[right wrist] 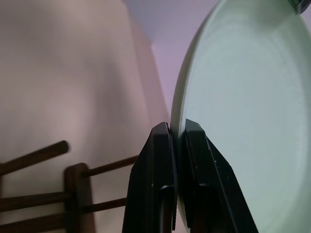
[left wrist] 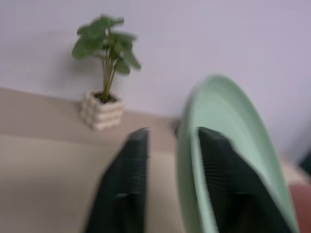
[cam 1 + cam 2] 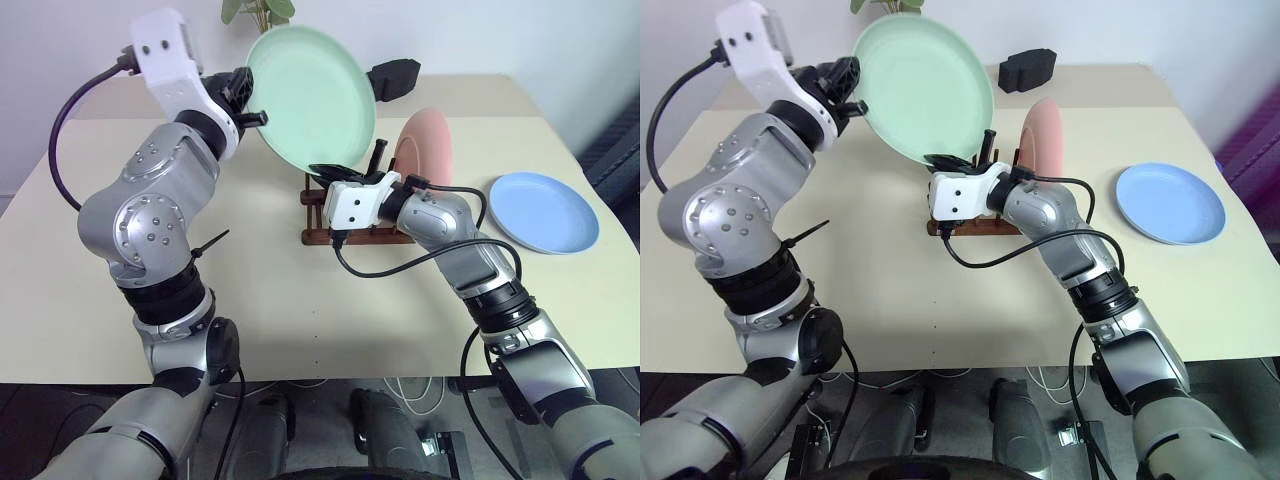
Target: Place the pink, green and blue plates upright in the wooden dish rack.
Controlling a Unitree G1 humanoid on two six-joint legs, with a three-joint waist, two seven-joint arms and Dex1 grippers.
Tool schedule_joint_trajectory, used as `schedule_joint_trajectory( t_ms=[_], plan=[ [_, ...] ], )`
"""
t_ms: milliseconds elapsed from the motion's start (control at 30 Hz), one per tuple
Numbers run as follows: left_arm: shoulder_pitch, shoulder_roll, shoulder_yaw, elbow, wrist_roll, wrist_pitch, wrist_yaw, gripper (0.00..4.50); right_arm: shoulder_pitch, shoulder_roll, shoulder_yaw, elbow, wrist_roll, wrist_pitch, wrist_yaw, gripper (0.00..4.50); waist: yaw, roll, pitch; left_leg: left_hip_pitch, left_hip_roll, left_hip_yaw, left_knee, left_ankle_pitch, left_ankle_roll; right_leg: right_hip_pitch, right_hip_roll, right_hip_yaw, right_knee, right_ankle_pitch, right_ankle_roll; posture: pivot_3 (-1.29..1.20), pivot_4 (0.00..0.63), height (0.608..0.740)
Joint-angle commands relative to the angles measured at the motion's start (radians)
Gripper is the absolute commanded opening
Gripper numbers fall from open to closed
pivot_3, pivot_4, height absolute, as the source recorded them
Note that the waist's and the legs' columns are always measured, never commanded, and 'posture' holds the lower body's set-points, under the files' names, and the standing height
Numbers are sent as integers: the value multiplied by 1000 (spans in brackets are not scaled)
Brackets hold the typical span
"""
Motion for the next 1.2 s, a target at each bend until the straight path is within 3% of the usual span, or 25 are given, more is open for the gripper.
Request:
schedule_joint_trajectory(
  t_ms=[33,100,267,400,533,867,1067,1200],
  plan=[
    [-23,35,58,-17,-30,-91,-13,3359,-39,-5,-38,-20,9,-35,-27,0,0,0,0,0,0,1,0,0,0,0,0,0,0,0,0,0,150,730],
    [-17,77,82,-6,-28,-123,-20,4437,-39,-5,-41,-20,13,-44,-27,0,0,0,0,0,0,1,0,0,0,0,1,0,0,0,0,0,150,730],
    [24,228,121,49,-1,-180,-51,4484,-44,3,-58,-16,49,-58,-19,0,0,0,0,0,1,1,0,-1,1,0,2,0,0,0,0,0,150,730],
    [179,412,49,98,97,-273,-177,4484,-55,61,-112,-65,199,23,18,0,-4,0,0,1,1,1,-1,-1,1,0,2,1,1,0,-1,0,150,730],
    [342,485,14,121,121,-360,-306,4484,-47,101,-165,-145,377,117,82,0,1,0,0,1,2,-1,-1,-1,1,0,2,1,1,1,-1,0,150,730],
    [659,499,-158,74,175,-601,-564,4484,33,84,-333,-417,902,564,187,0,3,1,0,1,4,-2,-2,-1,2,0,1,1,0,1,-3,0,150,730],
    [762,492,-218,6,80,-641,-748,4484,109,92,-455,-504,1223,840,93,0,3,1,0,1,6,-1,-2,-2,3,0,0,1,0,-1,-6,0,150,730],
    [795,493,-256,-32,64,-633,-800,4484,140,106,-520,-520,1360,929,-13,0,4,1,1,1,5,-1,-2,-2,3,0,-1,1,0,-1,-6,0,150,730]
  ],
)
